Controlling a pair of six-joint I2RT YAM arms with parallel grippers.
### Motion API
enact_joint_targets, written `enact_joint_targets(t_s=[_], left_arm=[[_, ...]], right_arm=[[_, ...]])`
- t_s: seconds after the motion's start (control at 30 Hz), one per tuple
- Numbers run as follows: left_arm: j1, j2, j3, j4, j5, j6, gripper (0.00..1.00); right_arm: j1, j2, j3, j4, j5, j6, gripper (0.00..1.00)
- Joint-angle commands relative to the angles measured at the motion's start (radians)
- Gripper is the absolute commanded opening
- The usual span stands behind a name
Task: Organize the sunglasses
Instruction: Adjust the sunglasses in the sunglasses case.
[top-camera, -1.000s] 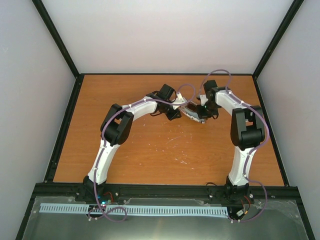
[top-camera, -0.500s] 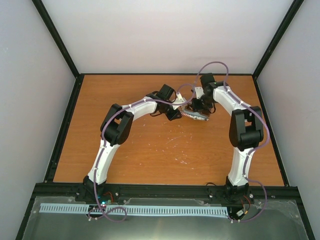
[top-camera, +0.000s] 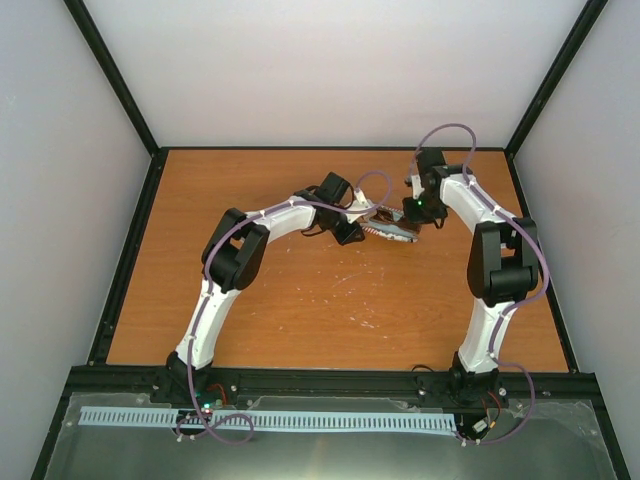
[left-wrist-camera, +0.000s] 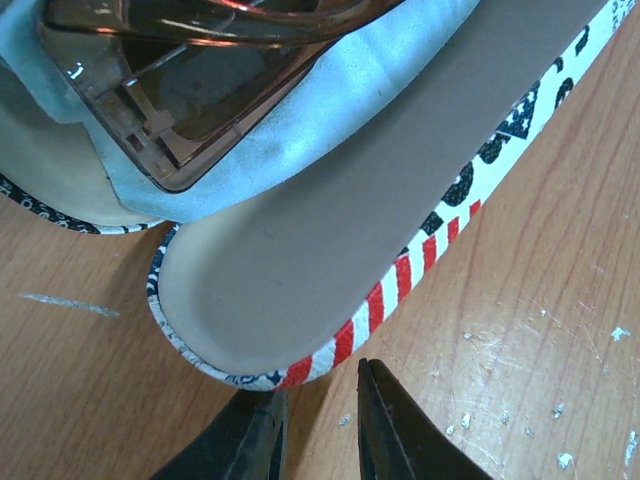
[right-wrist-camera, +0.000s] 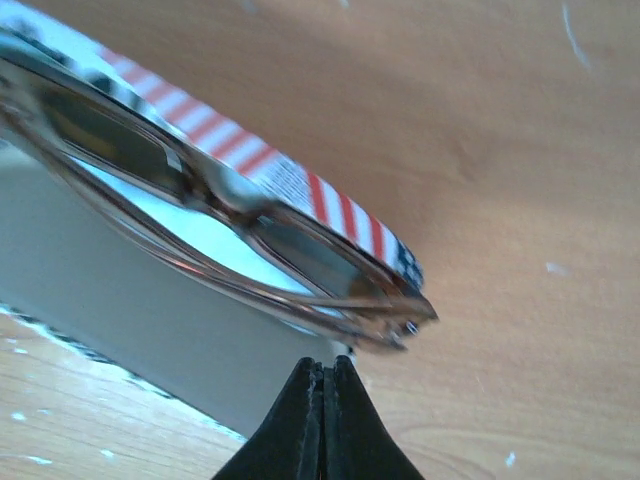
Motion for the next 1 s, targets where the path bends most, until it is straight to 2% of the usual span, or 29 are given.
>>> enact_joint_targets(t_s=[0.0,0.4,0.97], left_arm=[[-0.007,-0.043,0.000,0.014,0.010,-0.011,0.22],[-0.008,-0.062,-0.037,0.027,0.008,-0.007,0.22],[-0.007,-0.060,-0.034,0.029,0.001,-0.004,0.22]], right_arm=[[-0.023,-0.045,-0.069,0.039,0.105,0.068,0.03],[-0.068,-0.034,-0.139,0.142,0.112,0.128,0.03],[-0.066,0.038,-0.139,0.163,0.088,0.141,0.03]])
